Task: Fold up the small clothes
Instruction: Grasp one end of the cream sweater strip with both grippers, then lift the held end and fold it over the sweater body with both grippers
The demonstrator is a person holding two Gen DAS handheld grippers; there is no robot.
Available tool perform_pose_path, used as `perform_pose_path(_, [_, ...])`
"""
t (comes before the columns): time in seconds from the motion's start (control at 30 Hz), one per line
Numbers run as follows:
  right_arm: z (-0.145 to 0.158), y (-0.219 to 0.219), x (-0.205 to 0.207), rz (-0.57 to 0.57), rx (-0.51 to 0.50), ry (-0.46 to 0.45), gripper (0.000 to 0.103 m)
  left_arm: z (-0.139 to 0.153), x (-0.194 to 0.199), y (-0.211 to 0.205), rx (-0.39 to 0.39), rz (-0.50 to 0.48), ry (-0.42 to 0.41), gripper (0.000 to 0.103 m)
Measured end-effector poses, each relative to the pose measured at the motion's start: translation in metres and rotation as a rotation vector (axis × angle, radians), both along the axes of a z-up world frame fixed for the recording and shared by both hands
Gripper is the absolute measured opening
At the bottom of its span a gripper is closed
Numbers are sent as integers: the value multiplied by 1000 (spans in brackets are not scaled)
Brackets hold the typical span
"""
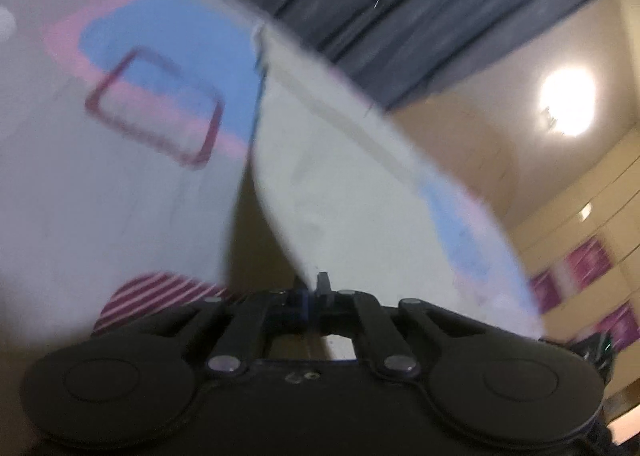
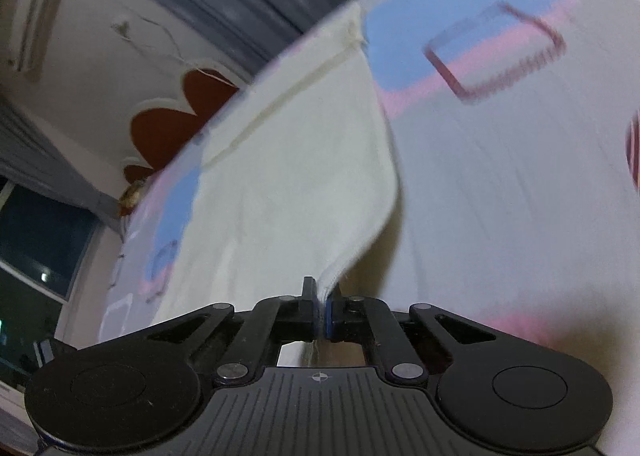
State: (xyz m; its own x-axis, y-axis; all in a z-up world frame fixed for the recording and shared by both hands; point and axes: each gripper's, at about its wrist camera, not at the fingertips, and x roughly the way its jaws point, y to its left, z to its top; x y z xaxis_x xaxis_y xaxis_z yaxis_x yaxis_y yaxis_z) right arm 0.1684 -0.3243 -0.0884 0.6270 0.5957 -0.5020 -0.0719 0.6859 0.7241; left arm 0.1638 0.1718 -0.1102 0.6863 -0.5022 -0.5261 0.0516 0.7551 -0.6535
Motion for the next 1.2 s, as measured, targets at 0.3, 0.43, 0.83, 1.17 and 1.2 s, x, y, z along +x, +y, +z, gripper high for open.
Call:
perform_pose_path(0.3, [-34,-1,-5,9,-51,108,3,-32,0,3,25,33,95,2])
perform_pose_path(0.43, [-20,-3,-7,-35,20,31,3,-24,-1,7,-38,59,73,2])
perform_pose_path(0.83, [74,-2,72,-56,60,-175,3,54,85,-11,-181,136,-75,2])
perform_pose_path(1.17, [57,-38,211,-160,134,-86,3,40,222,-1,-243,218,-35,2])
perform_pose_path(1.2, [53,-39,227,-162,139,-76,3,36,233,-1,-237,220,-27,2])
